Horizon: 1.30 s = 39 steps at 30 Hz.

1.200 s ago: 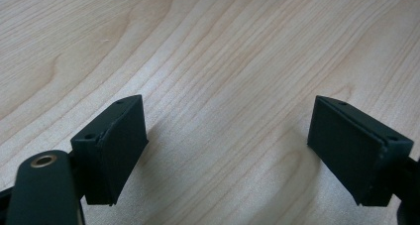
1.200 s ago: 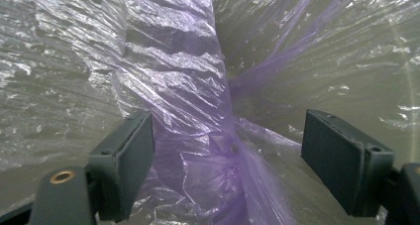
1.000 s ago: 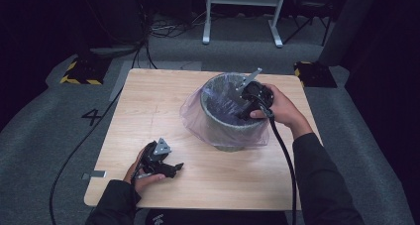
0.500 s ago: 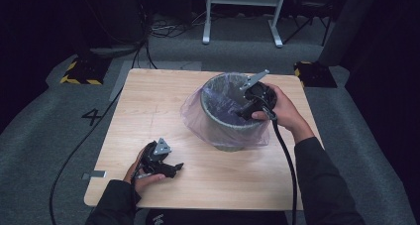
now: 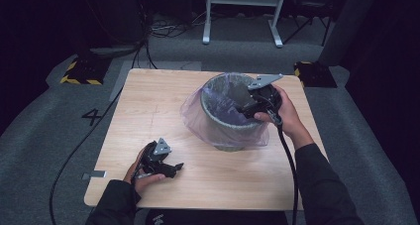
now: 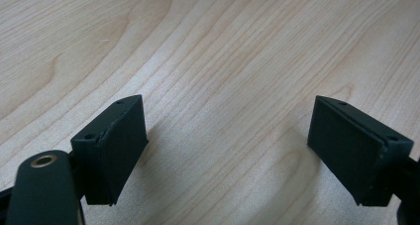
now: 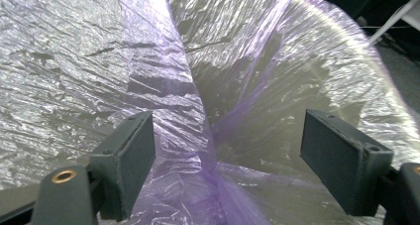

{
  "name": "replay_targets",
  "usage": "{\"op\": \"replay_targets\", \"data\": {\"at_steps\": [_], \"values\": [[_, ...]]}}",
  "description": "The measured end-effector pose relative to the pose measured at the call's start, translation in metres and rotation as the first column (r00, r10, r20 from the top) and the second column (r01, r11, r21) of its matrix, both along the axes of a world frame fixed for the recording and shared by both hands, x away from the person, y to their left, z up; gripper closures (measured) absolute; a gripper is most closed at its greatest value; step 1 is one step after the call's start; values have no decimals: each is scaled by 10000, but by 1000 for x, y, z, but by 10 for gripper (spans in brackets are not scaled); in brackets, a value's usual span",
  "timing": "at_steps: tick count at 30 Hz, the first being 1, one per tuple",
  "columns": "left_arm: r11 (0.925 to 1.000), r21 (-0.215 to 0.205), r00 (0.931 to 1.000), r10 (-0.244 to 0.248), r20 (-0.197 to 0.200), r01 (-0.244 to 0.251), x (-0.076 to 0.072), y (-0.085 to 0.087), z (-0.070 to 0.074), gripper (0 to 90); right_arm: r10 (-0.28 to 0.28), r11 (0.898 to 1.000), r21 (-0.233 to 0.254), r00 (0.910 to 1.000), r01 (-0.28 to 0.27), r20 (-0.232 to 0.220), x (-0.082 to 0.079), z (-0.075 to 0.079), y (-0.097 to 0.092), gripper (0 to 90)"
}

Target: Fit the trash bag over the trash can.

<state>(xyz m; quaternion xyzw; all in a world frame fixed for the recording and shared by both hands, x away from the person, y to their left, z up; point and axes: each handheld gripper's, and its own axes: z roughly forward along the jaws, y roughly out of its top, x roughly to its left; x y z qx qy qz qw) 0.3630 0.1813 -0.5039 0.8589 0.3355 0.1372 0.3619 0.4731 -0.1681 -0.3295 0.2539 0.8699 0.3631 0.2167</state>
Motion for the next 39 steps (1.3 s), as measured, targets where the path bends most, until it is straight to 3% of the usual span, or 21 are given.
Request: {"op": "replay_targets", "data": {"at_steps": [4, 7, 10, 15, 21, 24, 39], "values": [[10000, 2, 10000, 4, 5, -4, 0, 0, 0, 148, 28, 9981, 615, 9998, -41, 217, -4, 1, -4, 228], [10000, 2, 10000, 3, 5, -3, 0, 0, 0, 148, -232, 9943, 1050, 9987, 182, 464, -7, 0, -8, 288], [10000, 0, 10000, 3, 4, -3, 0, 0, 0, 148, -449, 9850, 1692, 9973, 346, 573, -9, -1, -12, 272], [10000, 1, 10000, 1, 3, -1, 0, 0, 0, 148, -582, 9755, 2160, 9958, 418, 700, -12, -1, -18, 236], [10000, 2, 10000, 1, 3, -1, 0, 0, 0, 148, -837, 9718, 2286, 9912, 583, 1027, -18, 0, -24, 210], [10000, 1, 10000, 1, 3, -1, 0, 0, 0, 148, -877, 9651, 2559, 9893, 554, 1165, -21, 0, -28, 190], [10000, 2, 10000, -1, 4, 1, 0, 0, 0, 148, -650, 9672, 2526, 9872, 264, 1459, -41, 4, -46, 191]]}}
